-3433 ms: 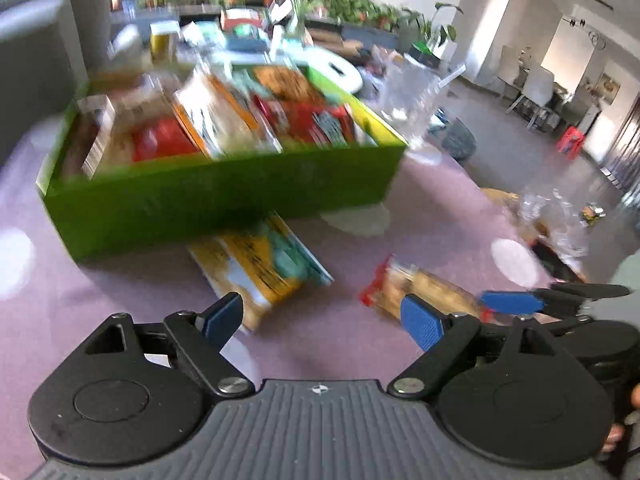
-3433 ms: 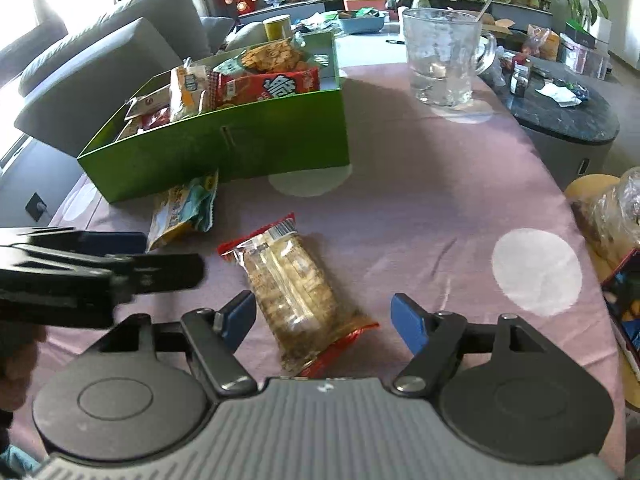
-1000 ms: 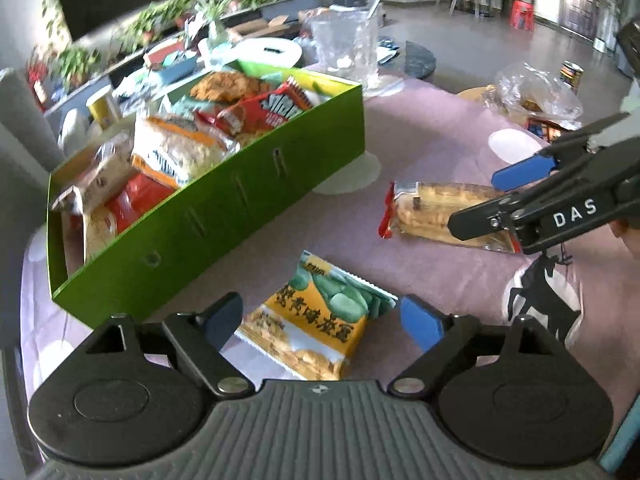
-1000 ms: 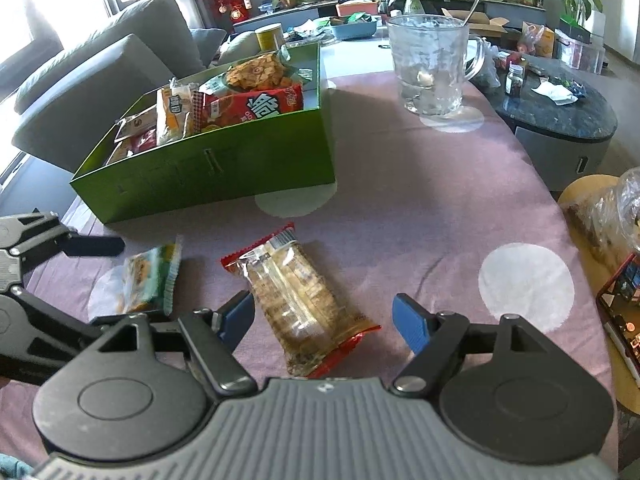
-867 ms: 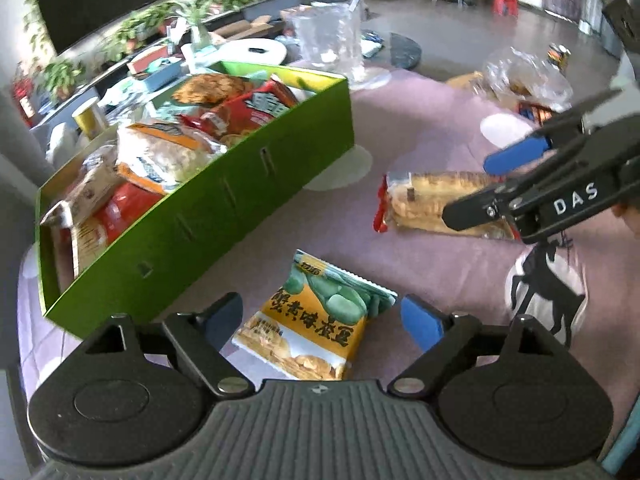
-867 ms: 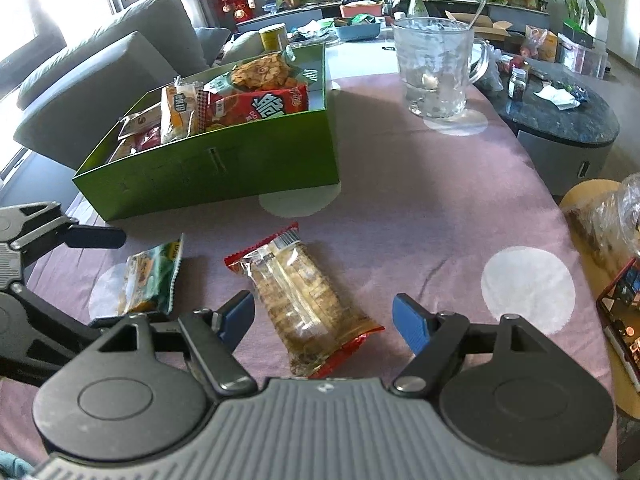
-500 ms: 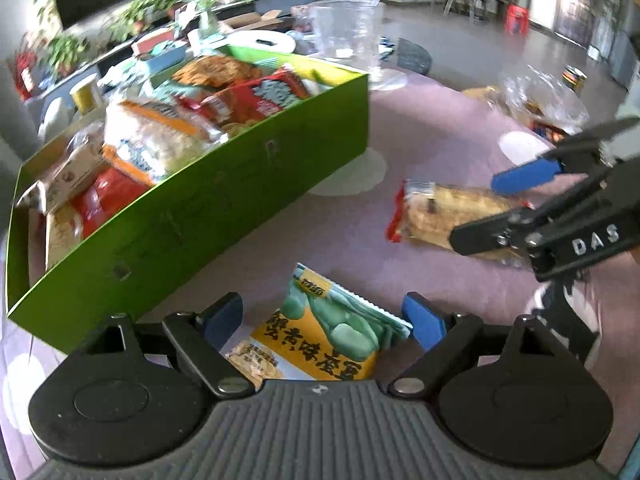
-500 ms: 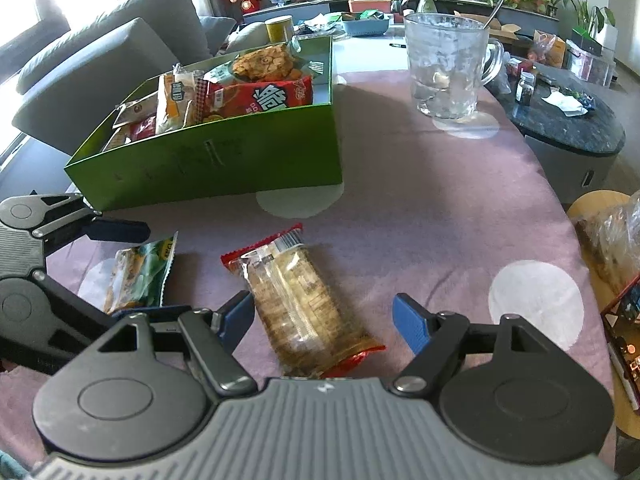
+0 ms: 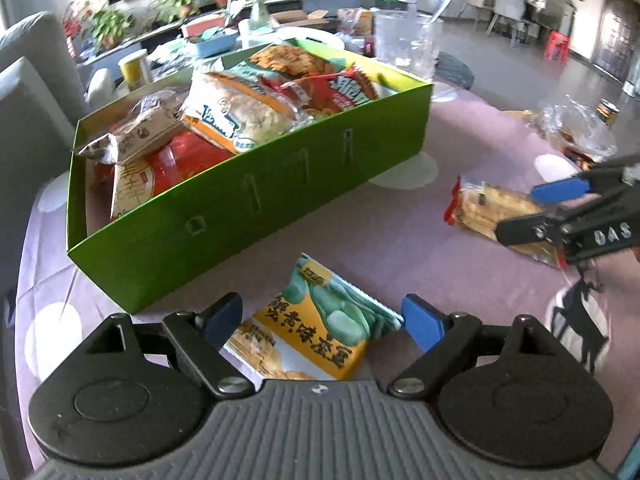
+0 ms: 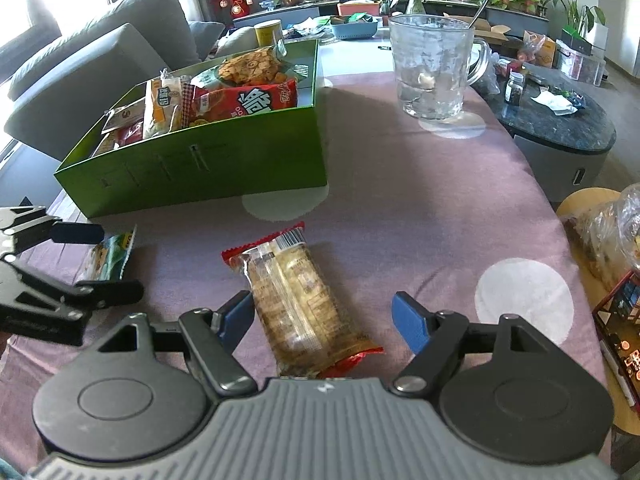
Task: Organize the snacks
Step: 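Close the right gripper on the bread bag while the left grasps the bean bag, then lift both bags and carry them over the green box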
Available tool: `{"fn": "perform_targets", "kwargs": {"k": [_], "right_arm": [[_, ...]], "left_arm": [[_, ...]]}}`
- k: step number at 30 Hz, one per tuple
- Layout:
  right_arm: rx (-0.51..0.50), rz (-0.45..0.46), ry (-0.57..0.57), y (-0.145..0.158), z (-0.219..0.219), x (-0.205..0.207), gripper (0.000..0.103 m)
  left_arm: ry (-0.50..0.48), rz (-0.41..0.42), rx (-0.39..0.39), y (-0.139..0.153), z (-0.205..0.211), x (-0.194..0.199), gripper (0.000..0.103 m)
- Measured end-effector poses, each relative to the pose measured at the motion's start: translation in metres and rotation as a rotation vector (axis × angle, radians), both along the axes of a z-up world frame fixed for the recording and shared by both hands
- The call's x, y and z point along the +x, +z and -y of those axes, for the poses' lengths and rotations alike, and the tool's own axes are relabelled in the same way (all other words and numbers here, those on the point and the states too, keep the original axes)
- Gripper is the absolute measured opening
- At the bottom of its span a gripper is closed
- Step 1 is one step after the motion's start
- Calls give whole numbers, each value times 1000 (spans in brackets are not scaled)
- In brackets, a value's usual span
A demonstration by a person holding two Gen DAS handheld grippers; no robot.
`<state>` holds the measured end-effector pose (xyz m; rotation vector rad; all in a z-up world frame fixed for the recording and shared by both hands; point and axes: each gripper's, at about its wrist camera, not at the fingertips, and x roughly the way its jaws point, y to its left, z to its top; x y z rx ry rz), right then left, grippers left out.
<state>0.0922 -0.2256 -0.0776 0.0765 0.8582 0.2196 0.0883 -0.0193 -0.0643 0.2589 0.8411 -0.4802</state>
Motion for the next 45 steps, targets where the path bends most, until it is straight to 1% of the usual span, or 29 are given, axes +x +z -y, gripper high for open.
{"fn": "perform_targets", "kwargs": {"k": [4, 7, 12, 15, 18, 21, 24, 27, 28, 29, 30, 31, 32, 34, 36, 39, 41, 45], "right_arm": [[-1, 0, 6, 0, 0, 1, 80], [-8, -3, 12, 0, -1, 3, 80], [-46, 9, 28, 2, -6, 2, 80], [-31, 3, 32, 4, -4, 0, 79], [-19, -2, 22, 3, -3, 0, 79], [-26, -1, 18, 3, -5, -1, 79], [-33, 0, 18, 3, -7, -2, 79], [-29, -6, 20, 4, -7, -4, 79], [-29, -7, 21, 4, -7, -5, 79], [-29, -8, 21, 5, -7, -6, 79], [-28, -7, 20, 5, -7, -7, 79], [-26, -4, 20, 6, -7, -8, 79], [-25, 1, 21, 8, -6, -9, 79], [-25, 14, 25, 11, -7, -11, 79], [-25, 26, 27, 15, -7, -13, 79], [-18, 41, 30, 20, -9, -15, 79], [-16, 47, 36, 22, -11, -16, 79], [-18, 56, 50, 26, -15, -18, 79]], "left_arm": [[-61, 15, 32, -3, 2, -3, 86], [-85, 15, 48, -7, 6, -1, 87], [-60, 4, 22, -7, 3, 0, 84], [-51, -1, 20, -2, -1, -2, 83], [-53, 4, 5, 2, -7, -7, 85], [-80, 7, 27, 2, -8, -11, 85], [-72, 0, 63, -4, -6, -8, 85], [-65, 0, 37, -5, -6, -2, 85], [-54, -6, 24, -6, -7, 0, 83], [-45, -15, 9, -6, -8, 1, 74], [-39, -24, -6, -6, -8, 2, 69], [-39, -32, -24, -5, -9, 2, 58], [-40, -34, -31, -3, -10, 0, 55], [-35, -44, -20, -1, -10, -3, 52], [-13, -51, -14, 0, -10, -7, 52], [50, -56, -12, 1, -14, -10, 52], [95, -49, -19, 4, -18, -12, 52], [150, -28, -52, 13, -23, -17, 52]]}}
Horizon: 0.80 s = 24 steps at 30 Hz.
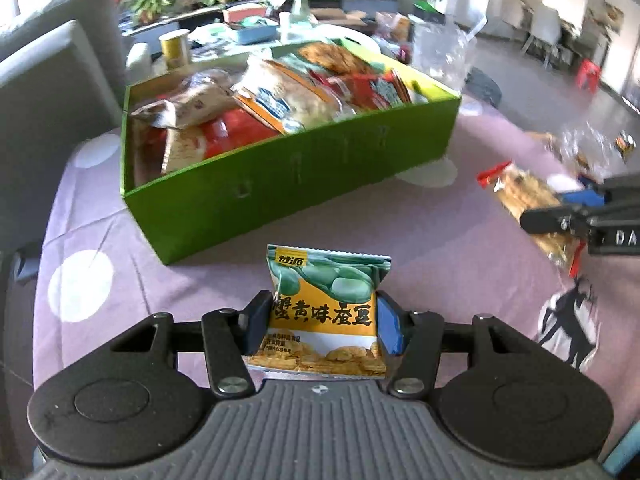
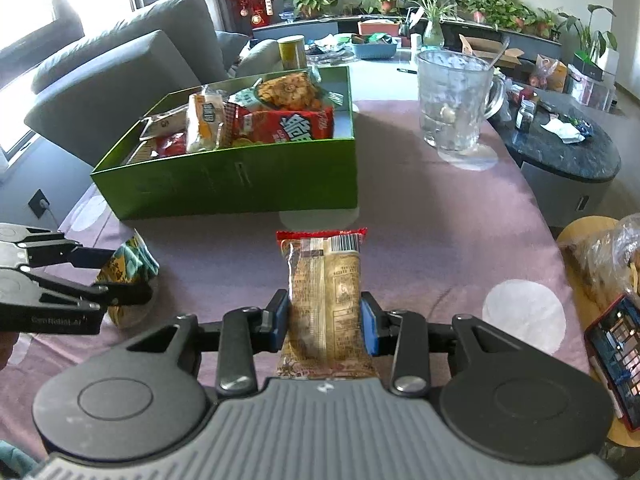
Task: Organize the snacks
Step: 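Lift both bags and carry them over the green box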
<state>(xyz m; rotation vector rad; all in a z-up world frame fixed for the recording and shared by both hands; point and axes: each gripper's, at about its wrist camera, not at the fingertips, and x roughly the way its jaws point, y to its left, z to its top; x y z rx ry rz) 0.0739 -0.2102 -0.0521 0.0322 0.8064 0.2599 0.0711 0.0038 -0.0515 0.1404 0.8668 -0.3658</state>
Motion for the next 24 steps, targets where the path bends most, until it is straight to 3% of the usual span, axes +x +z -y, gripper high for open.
{"fn": "perform_targets", "kwargs": {"k": [8, 16, 24], "right_arm": [[1, 54, 16, 19, -8, 6, 79], [54, 153, 19, 58, -25, 51, 79], [106, 151, -3, 66, -36, 103, 79]], "left_arm": [[19, 94, -69, 36, 0, -7, 52], [58, 216, -91, 79, -1, 20, 52], [150, 218, -70, 78, -11, 75, 52]]}}
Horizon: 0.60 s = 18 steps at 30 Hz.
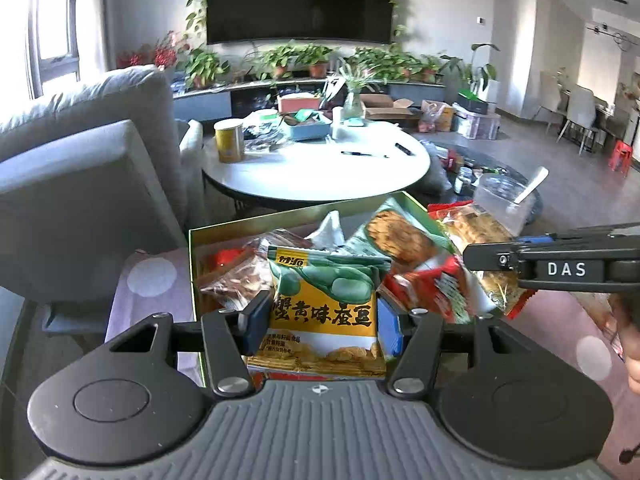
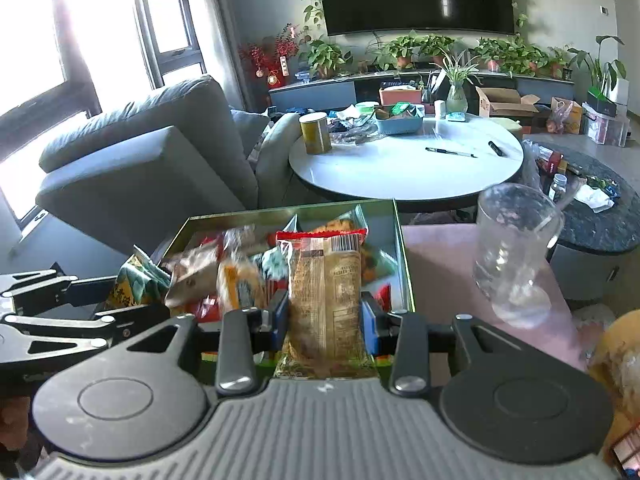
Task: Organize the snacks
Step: 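Lift both bags and carry them over the green box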
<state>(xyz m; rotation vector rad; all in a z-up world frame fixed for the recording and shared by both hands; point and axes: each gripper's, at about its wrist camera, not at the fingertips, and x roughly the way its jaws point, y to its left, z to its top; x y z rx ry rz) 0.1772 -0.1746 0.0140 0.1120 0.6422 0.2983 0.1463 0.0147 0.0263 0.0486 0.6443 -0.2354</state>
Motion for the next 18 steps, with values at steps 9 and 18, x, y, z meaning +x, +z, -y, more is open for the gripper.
{"fn": "perform_targets", "kwargs": {"k": [9, 18], "right_arm": [[12, -25, -8, -13, -8, 33, 79], [30, -38, -44, -22, -2, 34, 80]], "left_arm": [[8, -21, -4, -18, -2, 27, 52], [29, 10, 19, -21, -2, 22, 75]]}}
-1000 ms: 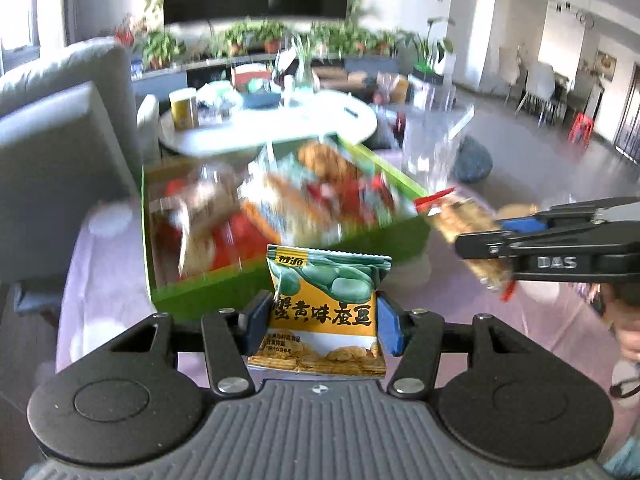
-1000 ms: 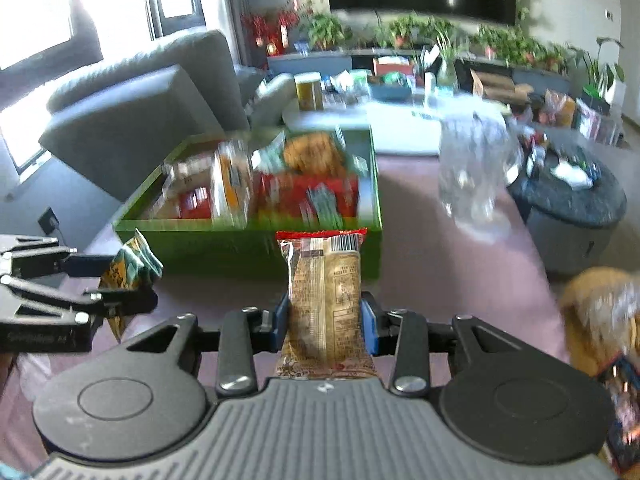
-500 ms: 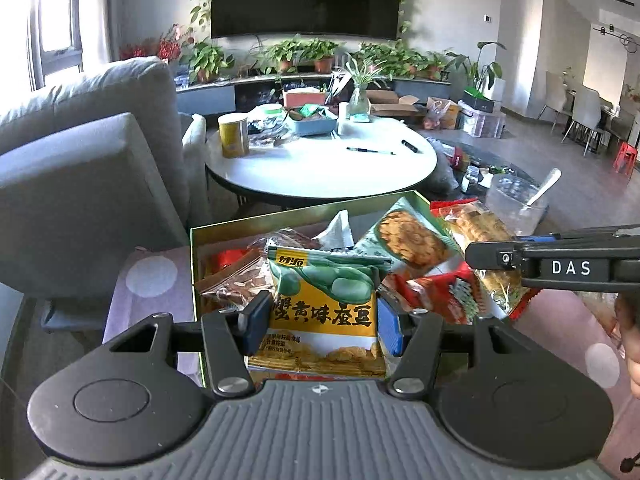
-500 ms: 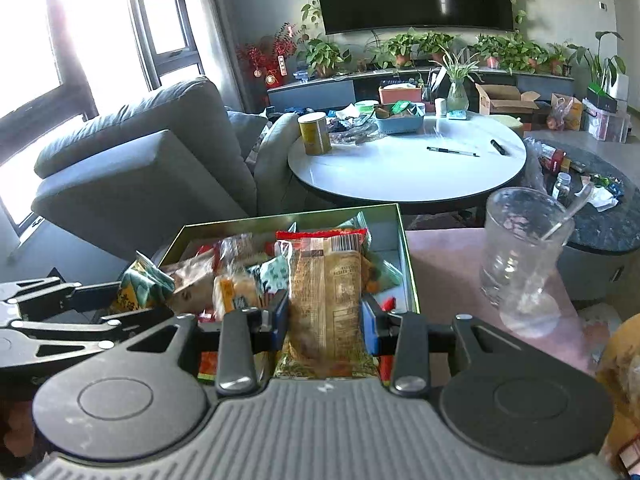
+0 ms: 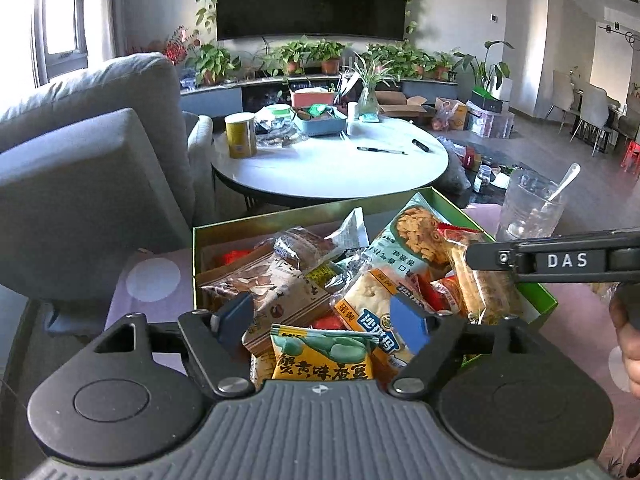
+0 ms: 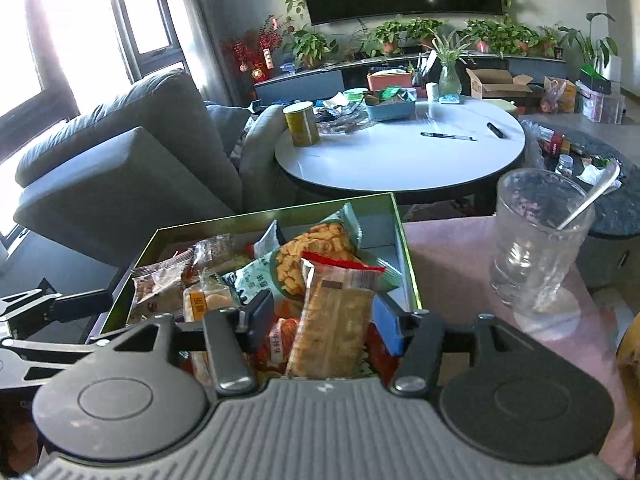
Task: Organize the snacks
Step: 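Open both grippers to drop the bags into the box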
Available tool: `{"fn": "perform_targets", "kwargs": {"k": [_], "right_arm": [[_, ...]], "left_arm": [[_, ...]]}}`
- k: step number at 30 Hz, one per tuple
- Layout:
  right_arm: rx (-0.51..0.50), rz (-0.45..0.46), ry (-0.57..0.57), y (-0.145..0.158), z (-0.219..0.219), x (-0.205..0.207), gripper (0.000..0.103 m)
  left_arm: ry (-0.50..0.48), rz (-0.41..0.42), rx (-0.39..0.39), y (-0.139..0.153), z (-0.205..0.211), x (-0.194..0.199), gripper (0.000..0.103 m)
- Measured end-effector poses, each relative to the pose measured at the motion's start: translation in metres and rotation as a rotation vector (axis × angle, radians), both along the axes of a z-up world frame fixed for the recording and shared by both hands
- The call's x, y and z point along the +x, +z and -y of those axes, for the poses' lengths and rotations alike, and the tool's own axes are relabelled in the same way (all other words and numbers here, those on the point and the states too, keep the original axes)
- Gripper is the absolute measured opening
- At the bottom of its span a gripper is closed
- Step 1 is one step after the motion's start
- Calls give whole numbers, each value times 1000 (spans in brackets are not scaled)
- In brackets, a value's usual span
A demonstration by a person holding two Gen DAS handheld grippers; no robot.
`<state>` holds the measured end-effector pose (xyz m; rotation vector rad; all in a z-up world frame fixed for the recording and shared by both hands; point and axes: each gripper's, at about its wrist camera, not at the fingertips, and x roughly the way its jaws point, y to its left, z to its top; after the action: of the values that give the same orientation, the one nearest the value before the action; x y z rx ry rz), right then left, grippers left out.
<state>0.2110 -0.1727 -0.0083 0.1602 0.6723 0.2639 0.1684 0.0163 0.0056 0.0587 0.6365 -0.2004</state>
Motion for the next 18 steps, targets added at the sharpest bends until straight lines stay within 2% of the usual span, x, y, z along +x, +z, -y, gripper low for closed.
{"fn": "perform_targets", "kwargs": {"k": [2, 7, 10, 13, 18], "right_arm": [[5, 5, -5, 2, 3, -5, 80], [21, 26, 8, 9, 7, -20, 80], [22, 43, 24, 14, 9, -32, 80], [21, 59, 33, 20, 11, -46, 80], [20, 87, 44, 29, 14, -65, 80]], "left_arm": [[4, 12, 2, 3, 1, -4, 81], [26, 51, 32, 10, 6, -19, 89], [51, 53, 59, 15, 10, -28, 102], [65, 88, 63, 21, 13, -41, 102], [101, 100, 60, 32, 15, -60, 102]]}}
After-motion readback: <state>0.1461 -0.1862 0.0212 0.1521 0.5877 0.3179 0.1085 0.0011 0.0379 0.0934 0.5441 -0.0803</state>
